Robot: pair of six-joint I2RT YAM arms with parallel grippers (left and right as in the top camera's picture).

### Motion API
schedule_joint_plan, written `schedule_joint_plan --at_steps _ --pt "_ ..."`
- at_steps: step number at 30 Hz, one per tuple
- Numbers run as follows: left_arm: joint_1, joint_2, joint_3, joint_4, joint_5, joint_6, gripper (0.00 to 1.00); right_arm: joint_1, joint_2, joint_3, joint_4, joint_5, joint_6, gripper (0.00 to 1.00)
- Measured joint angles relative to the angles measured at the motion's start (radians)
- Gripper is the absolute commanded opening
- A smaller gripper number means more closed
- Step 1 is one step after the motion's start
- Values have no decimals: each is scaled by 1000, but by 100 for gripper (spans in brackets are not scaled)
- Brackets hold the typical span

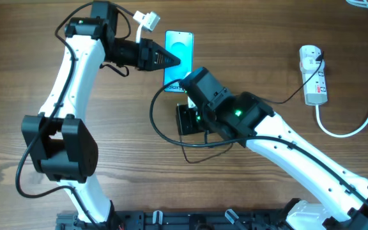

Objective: Plug charger to phone and switch on socket
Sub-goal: 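Carry the plug with the right gripper to the phone's bottom edge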

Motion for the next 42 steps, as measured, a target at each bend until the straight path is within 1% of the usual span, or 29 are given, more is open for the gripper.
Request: schedule_joint_plan --at_steps 10,42 --pt "-10 0 0 0 0 -4 4 0 0 3 66 44 18 4" --pt "-11 0 0 19 -26 -4 4 0 0 3 51 69 34 4"
